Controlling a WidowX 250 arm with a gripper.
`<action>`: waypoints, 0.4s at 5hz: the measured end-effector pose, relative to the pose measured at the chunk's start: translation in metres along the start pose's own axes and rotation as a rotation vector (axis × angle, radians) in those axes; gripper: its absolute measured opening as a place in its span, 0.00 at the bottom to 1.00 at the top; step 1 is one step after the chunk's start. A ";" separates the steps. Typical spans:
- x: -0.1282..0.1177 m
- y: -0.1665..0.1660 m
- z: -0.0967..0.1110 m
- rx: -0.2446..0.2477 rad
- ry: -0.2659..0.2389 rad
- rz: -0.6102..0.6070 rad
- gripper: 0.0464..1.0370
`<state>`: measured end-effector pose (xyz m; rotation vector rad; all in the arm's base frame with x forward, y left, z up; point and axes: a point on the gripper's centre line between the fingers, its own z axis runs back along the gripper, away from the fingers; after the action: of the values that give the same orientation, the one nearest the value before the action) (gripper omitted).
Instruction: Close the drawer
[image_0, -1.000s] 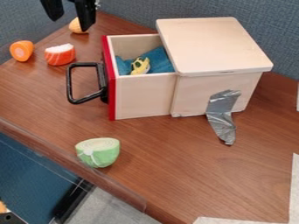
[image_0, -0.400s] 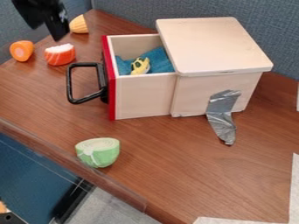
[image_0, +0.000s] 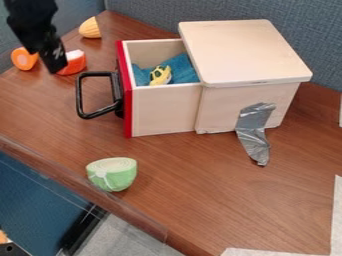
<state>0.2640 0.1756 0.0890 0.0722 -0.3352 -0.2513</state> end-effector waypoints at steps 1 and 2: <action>-0.020 0.003 -0.022 0.043 0.080 -0.096 0.96; -0.037 0.007 -0.038 0.030 0.184 -0.170 0.96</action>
<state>0.2441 0.1930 0.0425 0.1533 -0.1495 -0.4055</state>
